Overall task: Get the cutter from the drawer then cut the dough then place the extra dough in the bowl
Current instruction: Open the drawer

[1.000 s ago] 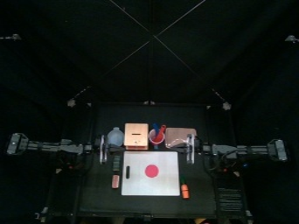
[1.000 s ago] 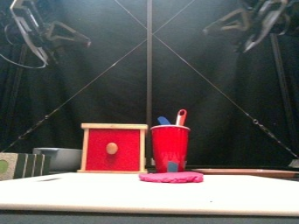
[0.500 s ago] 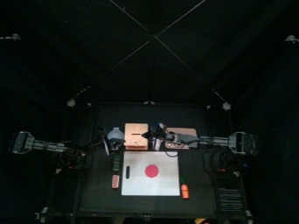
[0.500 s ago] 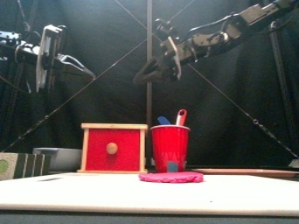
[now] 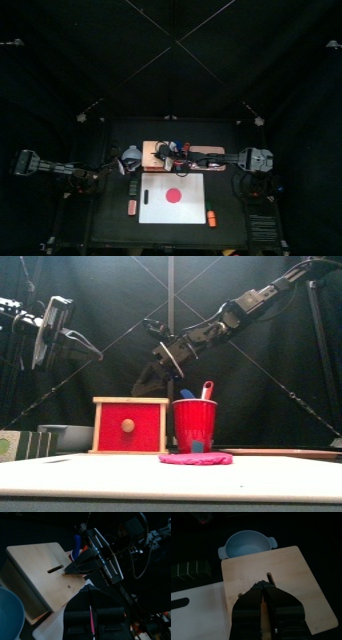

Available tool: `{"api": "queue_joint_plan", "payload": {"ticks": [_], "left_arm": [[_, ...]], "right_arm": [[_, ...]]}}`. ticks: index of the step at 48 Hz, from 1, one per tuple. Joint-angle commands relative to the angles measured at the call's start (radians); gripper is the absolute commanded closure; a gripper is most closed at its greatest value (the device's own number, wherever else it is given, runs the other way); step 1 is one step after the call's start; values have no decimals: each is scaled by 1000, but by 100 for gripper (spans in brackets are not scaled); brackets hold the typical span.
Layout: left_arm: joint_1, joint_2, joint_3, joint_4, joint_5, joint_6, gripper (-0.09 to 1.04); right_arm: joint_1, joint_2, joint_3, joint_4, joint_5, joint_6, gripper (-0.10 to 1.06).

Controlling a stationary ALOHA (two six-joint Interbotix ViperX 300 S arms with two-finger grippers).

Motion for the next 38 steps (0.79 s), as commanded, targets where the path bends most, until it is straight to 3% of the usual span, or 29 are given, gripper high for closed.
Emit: {"api": "queue_joint_plan", "payload": {"ticks": [1, 10, 22, 25, 38], "left_arm": [[-3, 31, -21, -28, -2, 0, 93], [-18, 114, -54, -153, 0, -49, 93], [-80, 196, -106, -156, -2, -146, 88], [-98, 212, -118, -155, 0, -186, 83], [-156, 282, -137, -152, -2, -426, 41]], "right_arm": [[-2, -11, -25, -20, -3, 5, 93], [0, 21, -9, -31, 15, 5, 93], [0, 29, -8, -38, 57, 3, 93], [2, 26, -6, -44, 64, 5, 93], [0, 25, -11, -54, 81, 8, 93]]}}
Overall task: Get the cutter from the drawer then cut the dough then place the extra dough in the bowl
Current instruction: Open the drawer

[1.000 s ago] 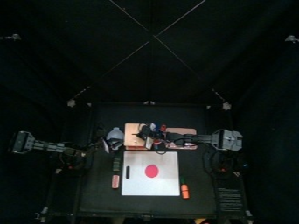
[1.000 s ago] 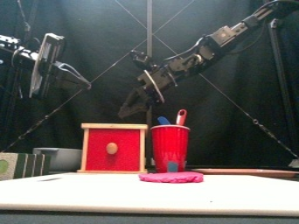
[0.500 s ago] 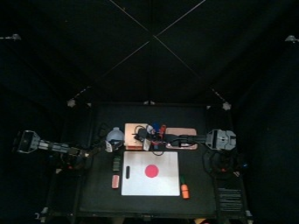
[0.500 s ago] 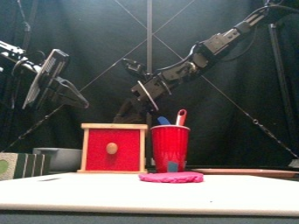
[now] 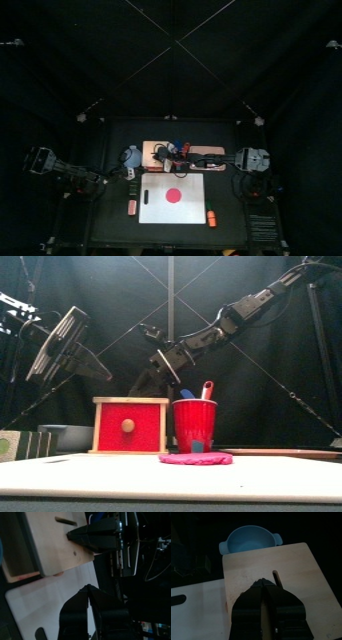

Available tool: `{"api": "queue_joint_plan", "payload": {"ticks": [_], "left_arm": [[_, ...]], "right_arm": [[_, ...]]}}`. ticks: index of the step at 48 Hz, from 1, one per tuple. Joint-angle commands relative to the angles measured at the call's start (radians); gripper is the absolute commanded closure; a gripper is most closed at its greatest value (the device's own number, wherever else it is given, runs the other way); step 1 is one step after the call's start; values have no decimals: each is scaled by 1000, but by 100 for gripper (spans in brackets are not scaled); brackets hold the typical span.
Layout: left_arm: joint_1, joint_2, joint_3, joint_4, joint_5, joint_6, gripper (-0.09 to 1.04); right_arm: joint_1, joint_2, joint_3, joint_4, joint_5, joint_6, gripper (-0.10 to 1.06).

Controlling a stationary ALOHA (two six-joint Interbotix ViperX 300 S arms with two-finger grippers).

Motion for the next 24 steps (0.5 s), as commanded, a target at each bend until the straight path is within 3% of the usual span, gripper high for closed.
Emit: {"api": "queue_joint_plan", "payload": {"ticks": [1, 9, 24], "left_arm": [[-17, 29, -35, 5, -5, -72, 39], [-18, 112, -64, 8, -8, -163, 27], [14, 287, -156, 26, -9, -176, 26]], "right_arm": [[0, -18, -5, -2, 17, 3, 93], [0, -17, -8, -2, 18, 0, 93], [0, -18, -8, -2, 18, -2, 93]]}}
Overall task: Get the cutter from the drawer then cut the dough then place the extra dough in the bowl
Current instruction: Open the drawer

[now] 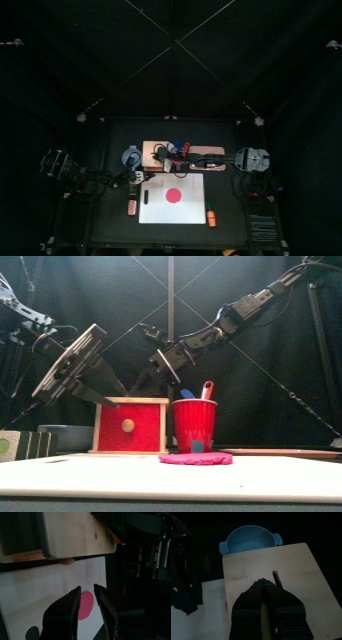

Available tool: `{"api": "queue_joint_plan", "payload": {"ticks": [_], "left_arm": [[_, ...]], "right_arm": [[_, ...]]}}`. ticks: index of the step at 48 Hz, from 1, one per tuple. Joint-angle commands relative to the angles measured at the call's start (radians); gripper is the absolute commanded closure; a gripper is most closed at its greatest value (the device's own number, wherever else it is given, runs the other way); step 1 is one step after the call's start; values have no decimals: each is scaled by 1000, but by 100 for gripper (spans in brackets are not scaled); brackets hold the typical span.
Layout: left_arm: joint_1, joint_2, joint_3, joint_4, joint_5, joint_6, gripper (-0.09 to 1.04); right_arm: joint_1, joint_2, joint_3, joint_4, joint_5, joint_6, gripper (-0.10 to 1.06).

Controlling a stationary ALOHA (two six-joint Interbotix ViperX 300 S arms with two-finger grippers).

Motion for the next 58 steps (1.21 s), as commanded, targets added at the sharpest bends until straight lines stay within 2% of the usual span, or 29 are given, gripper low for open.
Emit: {"api": "queue_joint_plan", "payload": {"ticks": [1, 16, 32, 58], "left_arm": [[25, 41, -46, 6, -8, 3, 26], [46, 109, -52, 12, -60, 6, 24], [74, 114, -46, 18, -69, 11, 15], [118, 184, -69, 18, -110, 12, 20]], "right_arm": [[2, -18, -5, 0, 14, 0, 93], [2, -18, -6, 0, 15, 0, 93], [2, -15, -15, 0, 14, -2, 93], [2, -11, -17, 0, 15, 3, 93]]}}
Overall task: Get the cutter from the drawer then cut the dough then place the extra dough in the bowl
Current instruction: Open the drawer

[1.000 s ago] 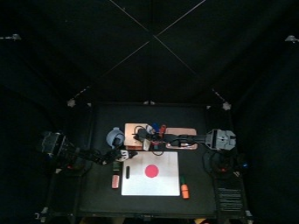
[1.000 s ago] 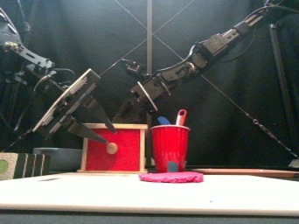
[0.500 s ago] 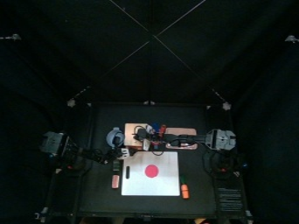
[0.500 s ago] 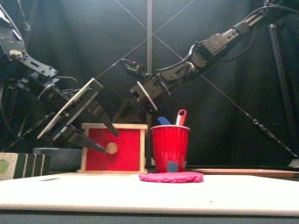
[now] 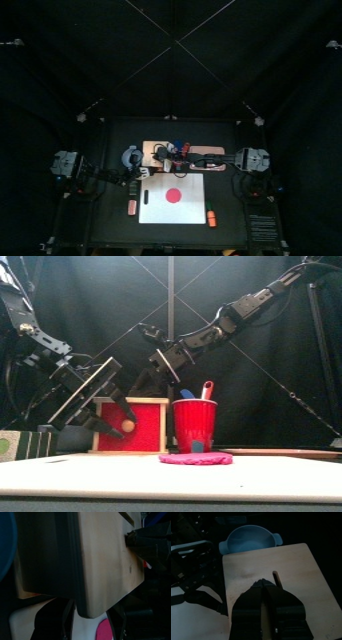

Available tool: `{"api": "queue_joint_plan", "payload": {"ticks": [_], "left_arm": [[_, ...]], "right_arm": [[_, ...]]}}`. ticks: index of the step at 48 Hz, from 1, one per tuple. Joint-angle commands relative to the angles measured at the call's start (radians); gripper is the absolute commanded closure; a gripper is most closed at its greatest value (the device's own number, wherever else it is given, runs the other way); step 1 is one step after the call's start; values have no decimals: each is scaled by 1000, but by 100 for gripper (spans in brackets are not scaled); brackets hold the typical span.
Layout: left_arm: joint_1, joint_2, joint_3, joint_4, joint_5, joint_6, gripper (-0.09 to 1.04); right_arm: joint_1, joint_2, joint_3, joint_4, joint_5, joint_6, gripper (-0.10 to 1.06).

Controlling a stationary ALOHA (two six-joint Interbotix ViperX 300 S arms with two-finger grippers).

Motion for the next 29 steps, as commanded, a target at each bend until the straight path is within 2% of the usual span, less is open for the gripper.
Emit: {"api": "queue_joint_plan", "payload": {"ticks": [1, 17, 29], "left_arm": [[11, 0, -21, 2, -15, 3, 21], [5, 3, -15, 0, 3, 2, 36], [-14, 3, -14, -6, 28, -3, 39]], "right_arm": [[-2, -12, -9, 0, 8, 2, 93], [-2, -9, -14, 0, 8, 2, 93], [-2, -2, -23, 0, 8, 3, 93]]}}
